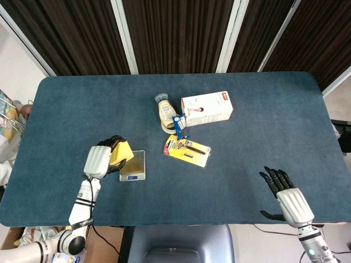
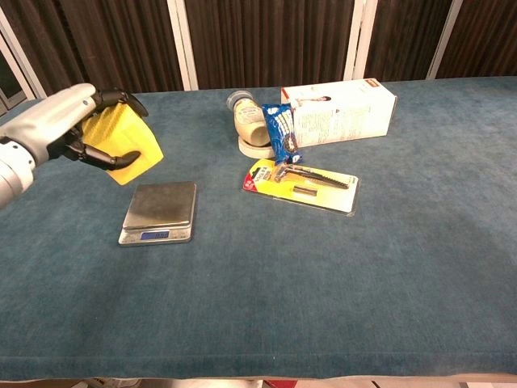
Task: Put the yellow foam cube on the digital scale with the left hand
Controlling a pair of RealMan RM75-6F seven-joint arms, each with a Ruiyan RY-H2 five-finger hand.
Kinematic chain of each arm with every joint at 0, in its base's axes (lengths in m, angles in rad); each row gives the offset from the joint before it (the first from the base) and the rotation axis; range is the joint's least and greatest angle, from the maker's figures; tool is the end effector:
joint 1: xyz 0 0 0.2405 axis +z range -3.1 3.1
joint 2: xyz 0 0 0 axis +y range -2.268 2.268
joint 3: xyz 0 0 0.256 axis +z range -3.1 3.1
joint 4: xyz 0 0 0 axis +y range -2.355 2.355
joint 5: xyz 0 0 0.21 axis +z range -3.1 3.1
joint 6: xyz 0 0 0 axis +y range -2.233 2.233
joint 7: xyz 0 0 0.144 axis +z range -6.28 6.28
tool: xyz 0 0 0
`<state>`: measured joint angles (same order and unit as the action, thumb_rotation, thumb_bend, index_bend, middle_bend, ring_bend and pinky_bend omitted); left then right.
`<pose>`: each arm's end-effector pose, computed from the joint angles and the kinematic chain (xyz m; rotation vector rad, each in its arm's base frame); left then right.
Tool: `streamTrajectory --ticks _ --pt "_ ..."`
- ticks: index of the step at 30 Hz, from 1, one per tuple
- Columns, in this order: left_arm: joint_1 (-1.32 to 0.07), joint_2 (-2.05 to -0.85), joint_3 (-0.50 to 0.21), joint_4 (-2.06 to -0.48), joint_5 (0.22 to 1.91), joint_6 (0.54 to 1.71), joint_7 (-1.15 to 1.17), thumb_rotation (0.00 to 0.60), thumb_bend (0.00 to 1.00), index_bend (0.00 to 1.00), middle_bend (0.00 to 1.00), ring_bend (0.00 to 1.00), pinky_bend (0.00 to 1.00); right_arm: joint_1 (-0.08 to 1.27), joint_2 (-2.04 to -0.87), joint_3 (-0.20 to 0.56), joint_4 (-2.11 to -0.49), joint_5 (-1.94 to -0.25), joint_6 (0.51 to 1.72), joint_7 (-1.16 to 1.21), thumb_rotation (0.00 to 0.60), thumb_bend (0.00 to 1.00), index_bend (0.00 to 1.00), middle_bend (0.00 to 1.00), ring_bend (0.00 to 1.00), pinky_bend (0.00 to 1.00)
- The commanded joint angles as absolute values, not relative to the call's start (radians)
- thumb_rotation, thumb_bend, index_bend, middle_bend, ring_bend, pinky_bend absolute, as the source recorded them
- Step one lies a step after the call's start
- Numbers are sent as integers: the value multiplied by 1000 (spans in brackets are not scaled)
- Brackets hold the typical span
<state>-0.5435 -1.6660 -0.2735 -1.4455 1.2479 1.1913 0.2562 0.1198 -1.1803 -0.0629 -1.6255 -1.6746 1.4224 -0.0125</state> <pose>-0.1659 0.3237 -0.0022 -1.5243 -1.0104 -1.1614 -0.2849 -0.1621 0.1069 1.6423 -0.9801 0.9549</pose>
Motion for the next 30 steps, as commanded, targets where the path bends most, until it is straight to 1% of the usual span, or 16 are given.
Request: streamTrajectory --ticks 1,4,5,10,13,15,19,21,23,25,30 --pt "-575 -1729 -263 -1378 1212 1169 318 600 534 503 743 924 805 116 -1170 -61 -1624 -1677 1434 5 600 230 0 0 0 0" --pt "-581 -1767 -258 -1344 1181 1170 363 600 516 478 733 920 794 116 -1164 -56 -1624 -1671 1438 20 600 230 0 0 0 0" --pt "-583 -1774 -257 -1337 1172 1165 369 600 506 460 720 907 775 115 -1163 -55 -1623 -1671 1440 23 600 231 0 0 0 0" --pt "-592 -1785 -250 -1332 1122 1120 383 600 456 354 599 724 589 114 -1156 -56 -1622 -1675 1446 39 600 230 0 0 0 0" --pt "-593 -1788 -241 -1327 1125 1117 379 600 438 259 483 559 481 112 -1153 -57 -1623 -1676 1450 46 600 231 0 0 0 0" --pt "-593 -1786 -239 -1333 1130 1114 361 600 411 176 346 386 384 110 -1152 -56 -1622 -1678 1455 49 600 231 0 0 0 0" --pt "-597 -1785 -231 -1324 1165 1126 335 600 364 59 185 172 239 110 -1152 -57 -1622 -1679 1454 48 600 231 0 0 0 0" --pt "-599 -1782 -229 -1327 1162 1117 327 600 354 17 119 100 202 111 -1152 -59 -1623 -1680 1450 46 600 231 0 0 0 0" --pt "-601 -1771 -228 -1342 1144 1094 331 600 347 0 55 54 188 113 -1147 -64 -1622 -1686 1443 46 600 231 0 0 0 0" --pt "-602 -1759 -225 -1362 1123 1078 346 600 340 0 17 36 186 115 -1141 -68 -1624 -1693 1441 54 600 231 0 0 0 0" --pt "-600 -1730 -213 -1411 1116 1078 371 600 324 0 0 0 170 114 -1137 -70 -1623 -1698 1445 62 600 231 0 0 0 0"
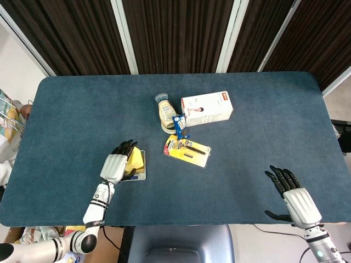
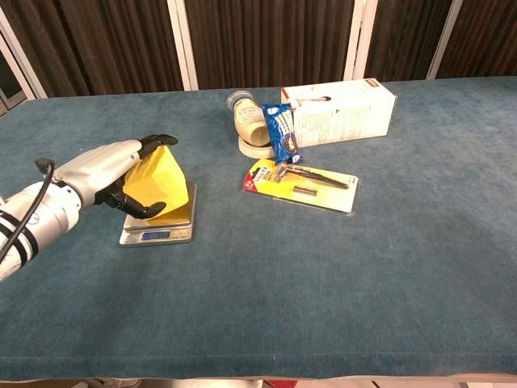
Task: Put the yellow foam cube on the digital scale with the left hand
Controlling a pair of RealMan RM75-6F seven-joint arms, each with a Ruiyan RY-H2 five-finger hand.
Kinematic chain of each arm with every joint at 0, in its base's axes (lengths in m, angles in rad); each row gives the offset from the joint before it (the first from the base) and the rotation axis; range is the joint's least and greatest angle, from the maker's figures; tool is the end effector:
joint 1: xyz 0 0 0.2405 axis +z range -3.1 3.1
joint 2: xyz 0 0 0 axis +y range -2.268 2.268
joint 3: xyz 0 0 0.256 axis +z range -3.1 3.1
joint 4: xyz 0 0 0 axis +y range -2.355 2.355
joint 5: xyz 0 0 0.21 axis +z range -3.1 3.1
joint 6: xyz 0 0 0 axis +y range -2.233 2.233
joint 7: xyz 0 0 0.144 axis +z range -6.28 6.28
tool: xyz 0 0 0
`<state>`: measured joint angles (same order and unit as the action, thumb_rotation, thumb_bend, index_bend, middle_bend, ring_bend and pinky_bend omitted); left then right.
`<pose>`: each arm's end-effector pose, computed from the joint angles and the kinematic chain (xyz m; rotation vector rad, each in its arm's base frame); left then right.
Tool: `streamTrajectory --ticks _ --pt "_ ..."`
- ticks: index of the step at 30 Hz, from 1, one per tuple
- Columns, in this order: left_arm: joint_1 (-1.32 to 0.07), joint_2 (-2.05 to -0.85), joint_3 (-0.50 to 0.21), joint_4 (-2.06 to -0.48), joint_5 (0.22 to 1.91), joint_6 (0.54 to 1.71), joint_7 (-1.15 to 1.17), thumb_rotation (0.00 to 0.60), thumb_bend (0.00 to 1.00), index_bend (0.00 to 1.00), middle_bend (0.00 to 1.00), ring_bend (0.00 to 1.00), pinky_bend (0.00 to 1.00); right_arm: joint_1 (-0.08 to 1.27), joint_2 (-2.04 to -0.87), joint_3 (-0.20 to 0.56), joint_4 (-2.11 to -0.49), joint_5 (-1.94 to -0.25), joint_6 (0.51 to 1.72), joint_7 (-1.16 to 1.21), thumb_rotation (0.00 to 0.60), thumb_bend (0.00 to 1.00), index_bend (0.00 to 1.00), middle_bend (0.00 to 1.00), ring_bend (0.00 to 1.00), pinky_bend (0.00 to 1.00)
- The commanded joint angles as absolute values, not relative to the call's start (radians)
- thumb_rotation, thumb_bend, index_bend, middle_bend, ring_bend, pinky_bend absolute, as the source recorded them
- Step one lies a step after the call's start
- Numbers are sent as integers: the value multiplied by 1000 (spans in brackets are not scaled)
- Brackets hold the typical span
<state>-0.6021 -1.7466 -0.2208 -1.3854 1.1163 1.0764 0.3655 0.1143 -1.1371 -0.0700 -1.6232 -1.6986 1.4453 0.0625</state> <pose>-0.1647 0.3180 -0.0512 -1.6664 -1.0861 -0.9743 -0.2879 -0.1594 0.1212 1.6345 -0.9978 0.9872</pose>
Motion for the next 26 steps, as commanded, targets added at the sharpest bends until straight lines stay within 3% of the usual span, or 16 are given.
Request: streamTrajectory --ticks 1,10,12,16,19,22,26 --pt "-598 -1718 -208 -1431 1123 1082 373 600 323 0 0 0 168 114 -1138 -69 -1621 -1696 1444 61 600 231 0 0 0 0" --pt "-532 -1588 -141 -1578 1278 1208 331 600 316 0 0 0 119 115 -1142 -73 -1626 -1703 1440 47 600 231 0 0 0 0" --pt "-481 -1509 -93 -1619 1365 1280 288 600 308 0 0 0 99 112 -1139 -74 -1627 -1705 1447 49 600 230 0 0 0 0" --pt "-347 -1273 72 -1622 1548 1418 33 600 322 0 0 0 77 99 -1134 -66 -1642 -1651 1431 -3 600 230 0 0 0 0" --pt "-262 -1204 130 -1543 1590 1510 -104 600 333 0 0 0 53 104 -1133 -58 -1677 -1592 1384 -79 600 231 0 0 0 0" --pt "-191 -1242 125 -1401 1602 1617 -201 600 341 0 0 0 31 97 -1135 -58 -1694 -1596 1396 -100 600 230 0 0 0 0" --pt "-185 -1256 103 -1339 1594 1612 -259 600 349 0 0 0 26 83 -1157 -46 -1693 -1583 1421 -133 600 230 0 0 0 0"
